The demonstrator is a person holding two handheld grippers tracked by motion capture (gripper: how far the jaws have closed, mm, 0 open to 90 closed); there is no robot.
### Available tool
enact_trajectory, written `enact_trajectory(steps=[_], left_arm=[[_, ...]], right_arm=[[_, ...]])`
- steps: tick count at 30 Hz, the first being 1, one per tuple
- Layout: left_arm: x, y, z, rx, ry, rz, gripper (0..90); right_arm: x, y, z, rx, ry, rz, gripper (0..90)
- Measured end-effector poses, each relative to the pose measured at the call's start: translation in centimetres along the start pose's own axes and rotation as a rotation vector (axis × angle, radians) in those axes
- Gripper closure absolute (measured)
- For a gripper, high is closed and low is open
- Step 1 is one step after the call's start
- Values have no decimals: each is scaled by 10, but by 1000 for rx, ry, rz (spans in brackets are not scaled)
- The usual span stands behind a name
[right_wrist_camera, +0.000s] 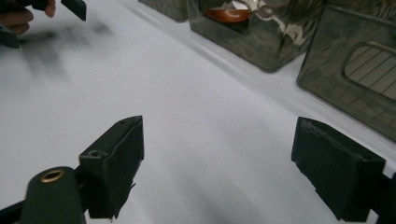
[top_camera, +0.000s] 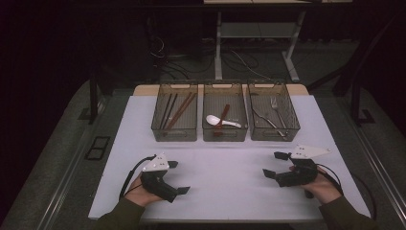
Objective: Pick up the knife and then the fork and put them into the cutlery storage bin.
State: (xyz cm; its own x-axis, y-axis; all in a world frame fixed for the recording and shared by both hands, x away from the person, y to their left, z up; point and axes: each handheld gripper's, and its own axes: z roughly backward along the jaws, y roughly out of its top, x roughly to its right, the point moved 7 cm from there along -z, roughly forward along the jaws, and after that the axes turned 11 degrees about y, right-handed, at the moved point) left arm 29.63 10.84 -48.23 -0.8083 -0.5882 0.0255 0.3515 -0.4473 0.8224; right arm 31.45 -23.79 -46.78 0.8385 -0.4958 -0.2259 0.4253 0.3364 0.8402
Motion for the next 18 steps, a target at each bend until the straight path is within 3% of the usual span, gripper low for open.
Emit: enact_trajectory(steps=[8,18], left_arm=[[1,0,0,1,-4,0,0],[1,-1,1,0,-4,-1,0]], right_arm=[[-9,-9,-3,-4,5,9,128],[-11,-22,2,-28,3,23,128]])
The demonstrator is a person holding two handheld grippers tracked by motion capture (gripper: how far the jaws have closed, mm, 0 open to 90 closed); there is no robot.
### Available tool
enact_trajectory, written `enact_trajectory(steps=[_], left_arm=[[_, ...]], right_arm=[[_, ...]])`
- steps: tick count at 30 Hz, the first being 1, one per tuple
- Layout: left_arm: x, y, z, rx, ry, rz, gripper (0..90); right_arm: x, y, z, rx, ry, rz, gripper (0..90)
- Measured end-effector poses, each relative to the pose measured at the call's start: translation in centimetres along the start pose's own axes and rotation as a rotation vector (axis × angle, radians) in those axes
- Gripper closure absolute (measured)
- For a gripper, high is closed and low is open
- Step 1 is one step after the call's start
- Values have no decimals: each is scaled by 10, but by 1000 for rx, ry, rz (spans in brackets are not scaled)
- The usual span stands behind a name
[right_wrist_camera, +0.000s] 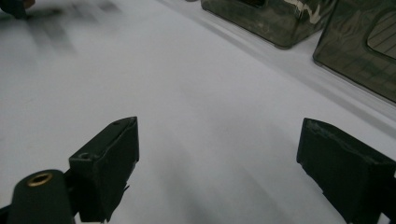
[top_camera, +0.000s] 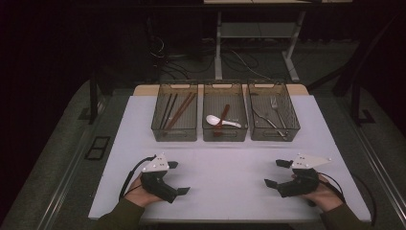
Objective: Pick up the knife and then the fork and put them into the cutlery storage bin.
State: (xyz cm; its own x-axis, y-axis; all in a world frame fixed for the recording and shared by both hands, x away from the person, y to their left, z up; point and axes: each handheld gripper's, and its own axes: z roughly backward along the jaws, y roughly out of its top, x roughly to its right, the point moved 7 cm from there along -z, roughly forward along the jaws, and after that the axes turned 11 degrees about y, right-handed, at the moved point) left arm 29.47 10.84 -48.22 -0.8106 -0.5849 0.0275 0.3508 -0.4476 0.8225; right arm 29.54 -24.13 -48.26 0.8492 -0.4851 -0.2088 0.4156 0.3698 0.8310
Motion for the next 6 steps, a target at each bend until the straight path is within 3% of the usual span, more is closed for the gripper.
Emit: enact_trajectory(steps=[6], left_arm=[[0,-1,0,-2,-1,2,0]], right_arm=[[0,-7,3,-19,-5,4,128]])
